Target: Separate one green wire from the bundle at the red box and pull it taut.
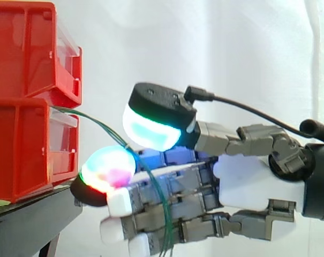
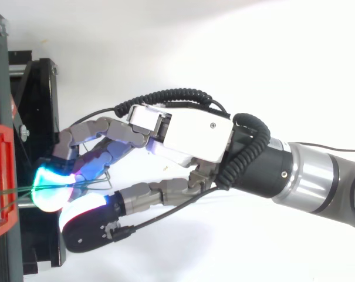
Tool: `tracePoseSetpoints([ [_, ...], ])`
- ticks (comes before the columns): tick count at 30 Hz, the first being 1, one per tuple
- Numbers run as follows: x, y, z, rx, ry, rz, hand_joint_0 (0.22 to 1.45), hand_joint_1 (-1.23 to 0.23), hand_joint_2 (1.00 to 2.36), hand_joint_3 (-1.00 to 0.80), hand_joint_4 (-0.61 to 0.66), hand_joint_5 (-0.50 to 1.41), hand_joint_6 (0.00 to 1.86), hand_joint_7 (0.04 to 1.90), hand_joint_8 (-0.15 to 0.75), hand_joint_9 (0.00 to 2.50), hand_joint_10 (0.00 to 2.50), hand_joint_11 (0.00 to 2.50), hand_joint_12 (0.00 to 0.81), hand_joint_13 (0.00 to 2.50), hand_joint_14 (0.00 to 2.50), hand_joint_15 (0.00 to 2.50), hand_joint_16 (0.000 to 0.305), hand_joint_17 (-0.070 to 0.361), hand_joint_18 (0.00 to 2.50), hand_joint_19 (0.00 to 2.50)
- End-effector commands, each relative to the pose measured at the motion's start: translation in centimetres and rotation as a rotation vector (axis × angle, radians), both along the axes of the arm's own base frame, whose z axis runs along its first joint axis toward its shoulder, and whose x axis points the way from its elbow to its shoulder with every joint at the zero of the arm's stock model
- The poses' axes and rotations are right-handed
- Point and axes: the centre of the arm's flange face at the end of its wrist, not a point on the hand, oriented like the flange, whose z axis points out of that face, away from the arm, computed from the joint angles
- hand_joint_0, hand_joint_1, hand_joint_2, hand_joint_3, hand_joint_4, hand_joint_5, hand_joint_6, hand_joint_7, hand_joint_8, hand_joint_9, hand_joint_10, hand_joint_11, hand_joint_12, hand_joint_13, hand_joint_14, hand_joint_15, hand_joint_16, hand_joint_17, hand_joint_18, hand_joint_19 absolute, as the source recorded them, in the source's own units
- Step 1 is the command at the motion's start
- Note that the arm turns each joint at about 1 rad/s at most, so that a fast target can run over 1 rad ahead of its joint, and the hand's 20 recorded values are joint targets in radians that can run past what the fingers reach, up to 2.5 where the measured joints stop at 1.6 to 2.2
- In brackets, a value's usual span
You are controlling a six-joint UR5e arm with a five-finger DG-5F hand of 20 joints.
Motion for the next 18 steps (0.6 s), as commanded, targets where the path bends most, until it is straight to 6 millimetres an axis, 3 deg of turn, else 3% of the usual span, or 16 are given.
tracePoseSetpoints([
  [1,0.49,0.05,0.67,0.005,-0.056,-0.002,0.59,-0.65,1.01,-0.37,0.14,-0.13,0.75,0.99,0.250,0.89,0.02,0.44,0.319,0.78,0.02,0.49,0.053,0.119,0.59,0.62],
  [10,0.50,-0.64,0.66,0.030,-0.062,-0.003,0.59,-0.68,1.02,-0.30,0.13,-0.15,0.83,0.96,0.247,0.87,0.02,0.47,0.321,0.78,0.02,0.50,0.053,0.119,0.59,0.63],
  [18,0.40,-0.77,0.38,0.031,-0.051,-0.003,0.55,-0.66,1.01,-0.43,0.16,-0.15,0.82,0.88,0.250,0.88,0.02,0.46,0.332,0.78,0.02,0.50,0.054,0.122,0.59,0.64],
])
